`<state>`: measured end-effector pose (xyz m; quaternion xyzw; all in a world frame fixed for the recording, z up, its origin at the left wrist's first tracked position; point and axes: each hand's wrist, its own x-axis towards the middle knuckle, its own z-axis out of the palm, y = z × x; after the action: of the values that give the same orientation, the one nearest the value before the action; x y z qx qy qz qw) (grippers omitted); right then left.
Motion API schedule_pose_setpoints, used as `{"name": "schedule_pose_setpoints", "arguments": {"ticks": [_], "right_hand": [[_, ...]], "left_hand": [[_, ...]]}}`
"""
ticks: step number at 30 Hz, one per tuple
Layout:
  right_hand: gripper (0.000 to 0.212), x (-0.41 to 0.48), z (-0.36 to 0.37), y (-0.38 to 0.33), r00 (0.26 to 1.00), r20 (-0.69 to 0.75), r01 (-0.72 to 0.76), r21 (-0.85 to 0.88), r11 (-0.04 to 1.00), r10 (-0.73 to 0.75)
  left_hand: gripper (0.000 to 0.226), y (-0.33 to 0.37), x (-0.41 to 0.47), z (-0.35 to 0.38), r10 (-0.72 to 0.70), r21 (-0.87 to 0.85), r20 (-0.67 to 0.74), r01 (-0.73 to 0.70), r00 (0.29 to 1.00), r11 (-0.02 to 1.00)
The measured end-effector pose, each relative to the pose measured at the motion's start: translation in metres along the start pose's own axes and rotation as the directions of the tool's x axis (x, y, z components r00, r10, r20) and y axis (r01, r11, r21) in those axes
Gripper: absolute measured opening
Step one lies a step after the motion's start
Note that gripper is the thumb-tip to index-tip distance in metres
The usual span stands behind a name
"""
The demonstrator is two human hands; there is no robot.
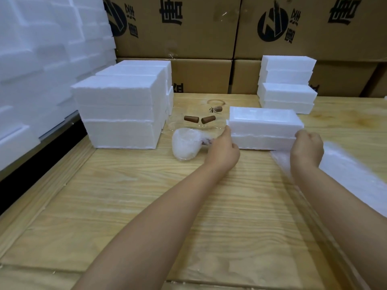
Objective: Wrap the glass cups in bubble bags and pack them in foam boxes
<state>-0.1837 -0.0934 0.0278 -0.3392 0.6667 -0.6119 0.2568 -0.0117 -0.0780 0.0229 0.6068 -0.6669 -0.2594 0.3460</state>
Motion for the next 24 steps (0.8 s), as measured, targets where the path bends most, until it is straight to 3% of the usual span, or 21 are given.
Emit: {"name": "schedule_pose_setpoints", "arguments": {"ticks": [4,7,12,15,19,24], "right_hand": [[0.035,-0.006,-0.008,-0.012,0.989,-0.112,0.111,0.09,0.99,-0.101],[0.04,-0.011,-0.017,-0.018,0.985,-0.118,0.144,0.198,0.969,-0.123],[0.043,-0.032,-0.025,-0.008,0.972,0.069,0.19,0.341,0.921,-0.226],[0.05,-0.048,-0.027,0.008,0.915,0.191,0.254,0.409,0.877,-0.354],[0.049,-0.059,-0.029,0.017,0.776,0.398,0.34,0.388,0.856,-0.489],[0.053,-0.056,-0.031,0.024,0.65,0.603,0.442,0.196,0.876,-0.463]], "left_hand": [[0.047,0.009,-0.007,-0.013,0.094,-0.142,-0.125,-0.111,0.988,0.984],[0.03,0.012,-0.018,-0.035,0.175,-0.244,-0.355,-0.271,0.919,0.931],[0.061,-0.004,-0.033,-0.066,0.082,-0.391,-0.514,-0.318,0.854,0.864],[0.067,-0.023,-0.044,-0.073,0.122,-0.328,-0.502,-0.32,0.856,0.889],[0.045,-0.051,-0.058,-0.075,0.163,-0.408,-0.35,-0.307,0.922,0.86],[0.031,-0.071,-0.066,-0.08,0.154,-0.338,-0.164,-0.203,0.974,0.919]]}}
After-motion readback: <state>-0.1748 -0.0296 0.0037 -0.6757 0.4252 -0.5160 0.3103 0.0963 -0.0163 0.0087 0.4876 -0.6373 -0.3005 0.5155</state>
